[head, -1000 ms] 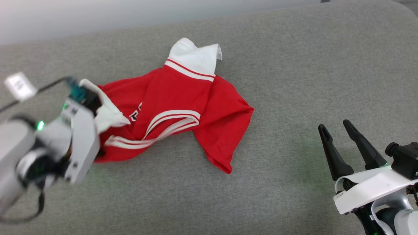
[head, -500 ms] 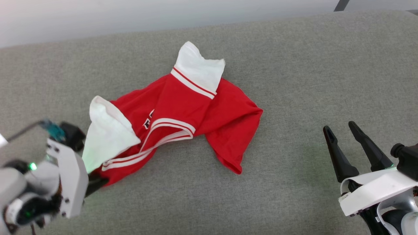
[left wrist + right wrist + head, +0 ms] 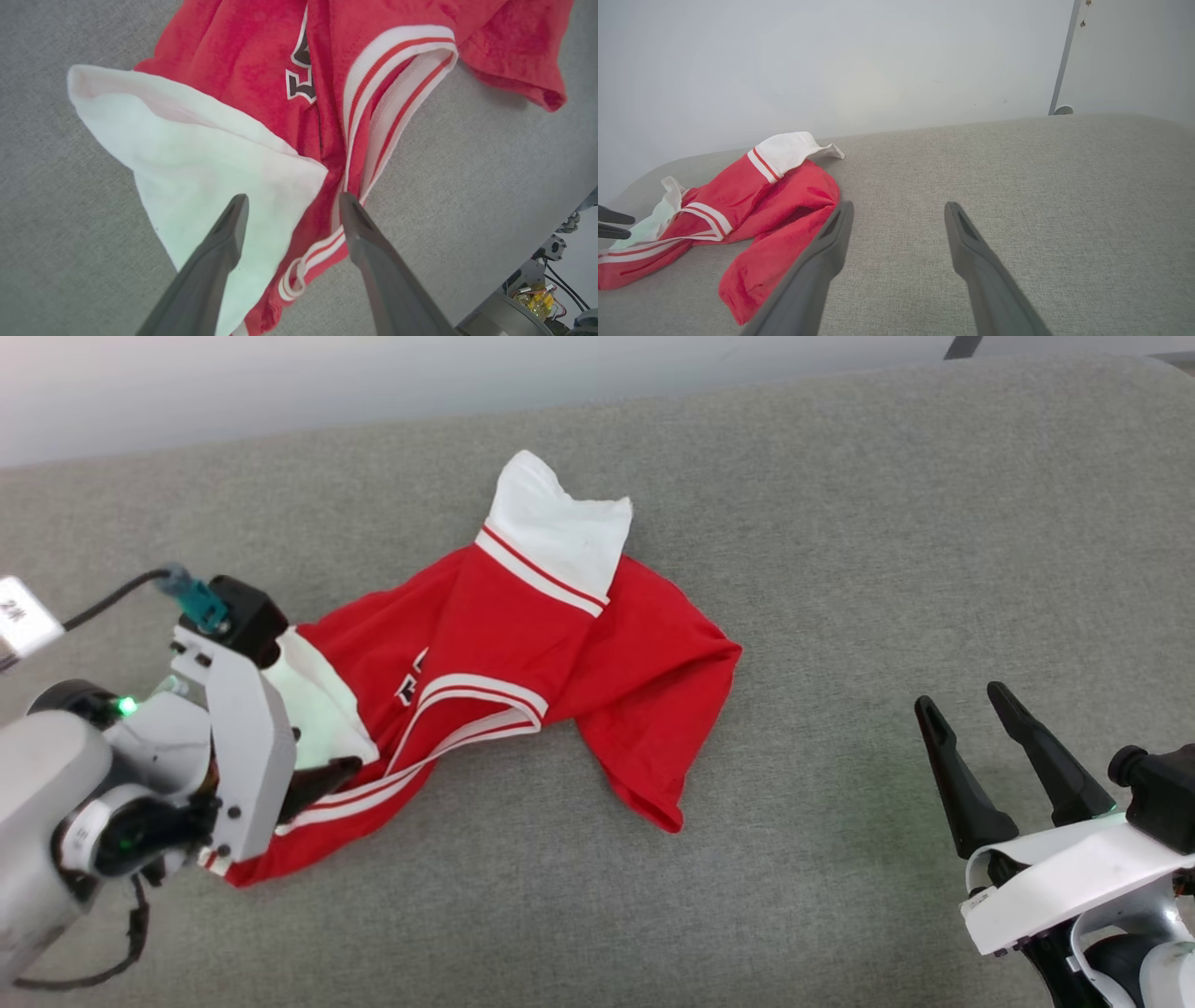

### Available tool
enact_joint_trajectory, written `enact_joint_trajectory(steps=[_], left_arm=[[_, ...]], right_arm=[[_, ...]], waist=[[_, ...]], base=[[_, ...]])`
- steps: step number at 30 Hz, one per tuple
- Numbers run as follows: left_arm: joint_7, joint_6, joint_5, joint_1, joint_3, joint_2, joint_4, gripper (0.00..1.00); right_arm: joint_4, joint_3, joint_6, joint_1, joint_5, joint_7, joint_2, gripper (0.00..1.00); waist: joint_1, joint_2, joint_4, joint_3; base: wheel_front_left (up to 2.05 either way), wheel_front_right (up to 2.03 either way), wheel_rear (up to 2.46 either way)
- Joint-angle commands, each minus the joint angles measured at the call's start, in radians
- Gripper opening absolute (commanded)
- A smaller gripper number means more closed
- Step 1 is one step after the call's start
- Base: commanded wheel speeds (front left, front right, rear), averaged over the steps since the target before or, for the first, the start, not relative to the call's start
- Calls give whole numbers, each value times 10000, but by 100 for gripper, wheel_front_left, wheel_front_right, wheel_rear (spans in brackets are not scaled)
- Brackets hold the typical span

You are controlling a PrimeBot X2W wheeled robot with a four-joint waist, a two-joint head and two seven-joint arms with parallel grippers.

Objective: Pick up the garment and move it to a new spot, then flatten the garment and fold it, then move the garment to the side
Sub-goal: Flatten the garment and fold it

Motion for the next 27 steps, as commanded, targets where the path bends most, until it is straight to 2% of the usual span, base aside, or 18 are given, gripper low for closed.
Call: enact_joint_trajectory(steps=[1, 9, 10, 12, 13, 14, 15, 22, 27], left_arm=[[2, -42, 49, -88, -18, -80, 83, 100], [198, -323, 297, -411, -253, -988, 1534, 100], [190, -381, 336, -454, -286, -1064, 1700, 97], [147, -463, 358, -452, -319, -1212, 1973, 47], [70, -497, 333, -433, -304, -1278, 2103, 39], [21, -502, 295, -412, -270, -1334, 2251, 23], [-31, -555, 272, -387, -268, -1369, 2359, 0], [-562, -746, -103, -279, 80, -1489, 2616, 0], [-992, -777, -602, -54, 496, -1206, 2391, 0]], right_arm=[[3, -26, -7, -55, 5, -32, -17, 100], [13, -10, -7, -80, 25, -85, -51, 100], [12, -4, -7, -83, 25, -81, -54, 100], [15, -18, -7, -76, 18, -76, -69, 100], [15, -32, -7, -68, 10, -71, -71, 100], [11, -46, -7, -60, -2, -64, -72, 100], [4, -62, -7, -49, -16, -57, -76, 100], [-73, -128, -7, 78, -118, 76, -77, 100], [-132, -110, -7, 144, -143, 170, -86, 100]], waist=[[0, 0, -46, 29], [0, 0, -210, 140], [0, 0, -222, 148], [0, 0, -234, 149], [0, 0, -234, 148], [0, 0, -230, 146], [0, 0, -220, 138], [0, 0, 36, -56], [0, 0, 259, -208]], base=[[0, 0, 0], [0, 0, 0], [0, 0, 0], [0, 0, 0], [0, 0, 0], [0, 0, 0], [0, 0, 0], [0, 0, 0], [0, 0, 0]])
